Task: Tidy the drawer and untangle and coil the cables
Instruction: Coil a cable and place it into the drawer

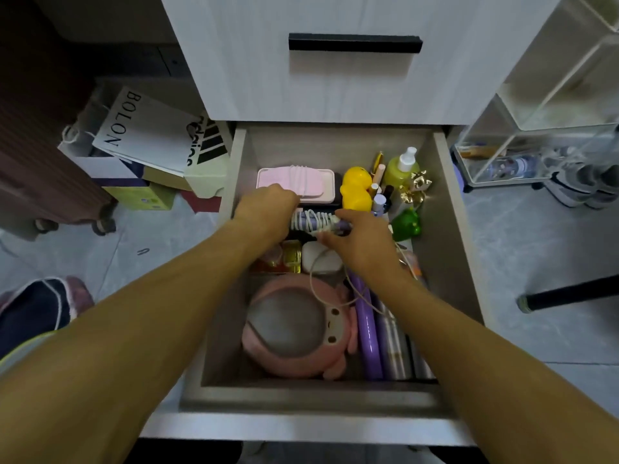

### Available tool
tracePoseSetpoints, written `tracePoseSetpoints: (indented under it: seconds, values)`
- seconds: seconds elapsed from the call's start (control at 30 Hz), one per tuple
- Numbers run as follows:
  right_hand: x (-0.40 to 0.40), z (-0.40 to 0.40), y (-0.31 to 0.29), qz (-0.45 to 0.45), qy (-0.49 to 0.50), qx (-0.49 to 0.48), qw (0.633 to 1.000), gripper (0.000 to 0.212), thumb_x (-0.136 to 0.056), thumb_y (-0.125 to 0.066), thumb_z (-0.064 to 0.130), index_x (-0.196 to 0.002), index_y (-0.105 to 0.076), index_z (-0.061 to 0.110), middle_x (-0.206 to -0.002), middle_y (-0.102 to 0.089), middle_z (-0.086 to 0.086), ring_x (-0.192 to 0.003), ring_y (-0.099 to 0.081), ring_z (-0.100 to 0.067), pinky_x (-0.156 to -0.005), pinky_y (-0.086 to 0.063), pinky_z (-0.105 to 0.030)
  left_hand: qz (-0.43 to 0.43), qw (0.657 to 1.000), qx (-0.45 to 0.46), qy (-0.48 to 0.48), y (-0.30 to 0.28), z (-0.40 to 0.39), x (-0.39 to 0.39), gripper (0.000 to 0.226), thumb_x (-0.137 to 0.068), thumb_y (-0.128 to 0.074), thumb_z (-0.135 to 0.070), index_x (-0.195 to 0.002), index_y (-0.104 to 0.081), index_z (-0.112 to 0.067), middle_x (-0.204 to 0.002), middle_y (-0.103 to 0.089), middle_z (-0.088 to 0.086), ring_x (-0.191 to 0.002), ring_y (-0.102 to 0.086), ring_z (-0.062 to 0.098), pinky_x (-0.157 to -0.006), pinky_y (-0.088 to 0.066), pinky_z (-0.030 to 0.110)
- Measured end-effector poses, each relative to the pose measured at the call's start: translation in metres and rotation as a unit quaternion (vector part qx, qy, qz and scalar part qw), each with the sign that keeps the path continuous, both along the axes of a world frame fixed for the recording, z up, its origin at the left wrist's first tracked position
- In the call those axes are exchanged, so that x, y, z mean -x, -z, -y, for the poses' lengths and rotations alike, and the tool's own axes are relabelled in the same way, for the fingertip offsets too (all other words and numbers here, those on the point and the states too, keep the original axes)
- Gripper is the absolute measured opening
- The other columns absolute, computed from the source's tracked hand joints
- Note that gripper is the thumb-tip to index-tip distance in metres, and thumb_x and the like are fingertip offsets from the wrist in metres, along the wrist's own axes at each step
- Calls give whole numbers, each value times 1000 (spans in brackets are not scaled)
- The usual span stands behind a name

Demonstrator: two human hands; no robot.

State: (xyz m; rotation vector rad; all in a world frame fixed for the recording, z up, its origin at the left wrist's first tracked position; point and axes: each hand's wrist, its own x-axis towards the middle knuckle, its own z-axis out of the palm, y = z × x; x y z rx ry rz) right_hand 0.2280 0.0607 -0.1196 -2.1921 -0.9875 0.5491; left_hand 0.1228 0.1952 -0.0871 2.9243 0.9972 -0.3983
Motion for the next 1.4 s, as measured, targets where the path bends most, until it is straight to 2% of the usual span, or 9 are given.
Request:
tracePoseSetpoints:
  seconds: [0.2,0.27,0.67,0.8,0.93,1.03,1.13,1.27,1.4]
  values:
    - [-2,-8,13,188,-30,119,975,44,-89,-61,48,-115,-55,13,-112,-61,-12,-99,-59,-35,-69,-40,-35,-19,999,13,-35,22,-3,-3,27,-88,-65,-14,-115,-62,-14,-113,-63,12,-99,-64,30,-80,-53,38]
    - [-4,-9,16,208,-26,136,968,47,-90,-60,47,-119,-50,11,-119,-52,-14,-99,-58,-35,-68,-38,-36,-30,999,14,-41,22,-2,-1,29,-83,-70,-12,-111,-63,-14,-109,-65,11,-96,-65,29,-78,-53,38]
    - [-15,-13,22,143,-25,166,975,34,-94,-59,30,-118,-53,7,-116,-60,-17,-105,-58,-37,-79,-46,-39,-11,999,-6,-46,24,10,7,43,-83,-68,-10,-123,-52,-12,-120,-60,13,-104,-62,31,-81,-52,40]
    - [-14,-10,20,57,11,115,992,26,-90,-59,13,-112,-56,1,-111,-61,-23,-100,-58,-40,-76,-47,-40,6,998,-3,-56,29,9,7,41,-85,-66,-9,-124,-53,-11,-122,-58,15,-106,-60,32,-83,-53,40]
    - [-17,8,8,27,19,52,998,19,-85,-55,2,-102,-62,-3,-102,-64,-24,-94,-59,-39,-78,-50,-45,73,994,39,-66,21,19,13,26,-88,-60,-9,-113,-60,-11,-114,-62,15,-99,-62,33,-83,-54,42]
    - [-19,27,-1,4,-11,53,999,9,-85,-62,7,-93,-65,7,-95,-68,-16,-92,-62,-31,-80,-52,-42,137,983,91,-81,13,31,24,20,-85,-63,-16,-104,-65,-12,-105,-66,14,-92,-63,35,-78,-55,40]
    - [-18,50,-13,-5,-35,67,997,7,-84,-63,10,-85,-64,17,-89,-69,-7,-87,-64,-24,-78,-55,-40,168,971,144,-92,9,48,37,13,-84,-65,-23,-96,-70,-19,-98,-70,7,-89,-64,26,-78,-55,37]
    - [-14,82,-28,-9,-48,107,993,17,-85,-54,1,-96,-66,5,-96,-67,-12,-90,-63,-26,-80,-53,-36,208,950,218,-82,-1,73,47,10,-86,-69,-27,-90,-71,-18,-89,-71,0,-81,-64,17,-78,-54,33]
    - [-4,113,-29,10,-129,215,968,26,-86,-54,6,-110,-61,7,-114,-62,-16,-105,-57,-30,-84,-44,-28,138,968,207,-35,-4,84,55,13,-87,-68,-32,-94,-70,-21,-94,-70,0,-87,-64,19,-81,-53,35]
